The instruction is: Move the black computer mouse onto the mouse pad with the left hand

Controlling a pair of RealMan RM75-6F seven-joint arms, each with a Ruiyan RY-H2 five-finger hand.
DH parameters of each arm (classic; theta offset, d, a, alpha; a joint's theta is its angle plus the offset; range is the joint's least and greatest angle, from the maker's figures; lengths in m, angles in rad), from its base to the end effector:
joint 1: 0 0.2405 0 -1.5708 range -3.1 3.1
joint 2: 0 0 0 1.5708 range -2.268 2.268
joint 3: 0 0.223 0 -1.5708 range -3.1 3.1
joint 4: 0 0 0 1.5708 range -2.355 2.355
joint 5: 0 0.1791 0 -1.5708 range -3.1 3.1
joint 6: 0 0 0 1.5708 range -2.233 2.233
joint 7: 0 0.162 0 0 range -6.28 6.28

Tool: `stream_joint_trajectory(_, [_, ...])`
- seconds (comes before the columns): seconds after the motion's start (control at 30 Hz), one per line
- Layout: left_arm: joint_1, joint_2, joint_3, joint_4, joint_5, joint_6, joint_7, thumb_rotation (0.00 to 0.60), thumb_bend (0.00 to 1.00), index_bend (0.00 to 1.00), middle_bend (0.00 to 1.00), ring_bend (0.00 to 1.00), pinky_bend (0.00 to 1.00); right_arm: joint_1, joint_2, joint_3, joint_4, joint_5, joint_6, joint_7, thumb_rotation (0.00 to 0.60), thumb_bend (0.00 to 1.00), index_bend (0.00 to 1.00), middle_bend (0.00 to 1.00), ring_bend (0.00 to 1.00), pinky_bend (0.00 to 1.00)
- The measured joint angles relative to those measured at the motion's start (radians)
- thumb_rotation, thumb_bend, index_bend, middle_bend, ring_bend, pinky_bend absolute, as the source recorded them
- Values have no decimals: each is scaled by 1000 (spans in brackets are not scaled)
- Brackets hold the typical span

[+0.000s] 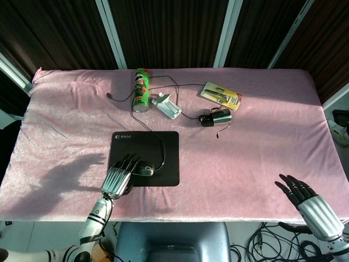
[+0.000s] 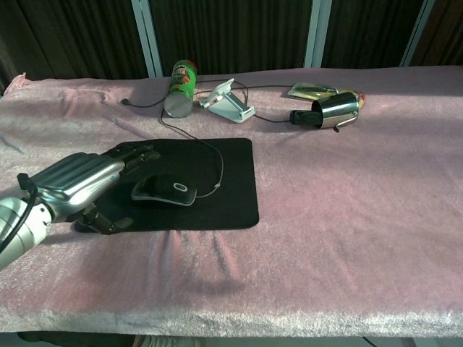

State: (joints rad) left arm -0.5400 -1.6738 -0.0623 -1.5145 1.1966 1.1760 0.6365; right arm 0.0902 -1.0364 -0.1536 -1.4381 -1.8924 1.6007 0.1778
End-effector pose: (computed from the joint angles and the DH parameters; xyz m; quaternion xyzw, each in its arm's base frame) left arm -0.1492 0.2687 -0.0170 -0.7527 -0.3264 -0.3209 0.4733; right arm -0.2581 -0.1482 0.1671 0.7338 -0.3316 0.3901 0.4466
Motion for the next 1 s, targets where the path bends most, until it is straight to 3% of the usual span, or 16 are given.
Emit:
stream_joint_trajectory(0.2, [63, 208, 59, -149, 42, 74, 19, 600, 313, 0, 0, 0, 258, -6, -6, 5, -2, 7, 9, -6, 600, 101, 66, 21, 64, 288])
stream_joint_trajectory(0.3, [112, 328, 105, -226, 92, 125, -22, 600, 318, 0, 0, 0, 239, -8, -8, 7, -3, 9, 11, -8, 600, 102, 66, 21, 64, 288])
stream_joint_trajectory(0.4, [159, 391, 140, -250, 151, 181, -89, 600, 322, 0, 0, 0, 195, -12, -15, 13, -8, 19, 14, -16, 600, 102, 63, 20, 64, 288])
stream_joint_trajectory(0.6, [301, 451, 199, -142, 315, 431, -366, 600, 327, 0, 0, 0, 162, -20, -30, 19, -19, 32, 11, -40, 600, 102, 59, 21, 64, 288])
stream_joint_trajectory(0.7, [355, 465, 219, -62, 365, 485, -469, 600, 332, 0, 0, 0, 162, -19, -33, 22, -22, 34, 6, -53, 600, 102, 59, 21, 64, 288])
stream_joint_trajectory(1.0, [449, 473, 237, 14, 477, 530, -475, 600, 333, 5, 0, 0, 163, -18, -29, 20, -19, 31, 2, -50, 600, 102, 59, 21, 64, 288])
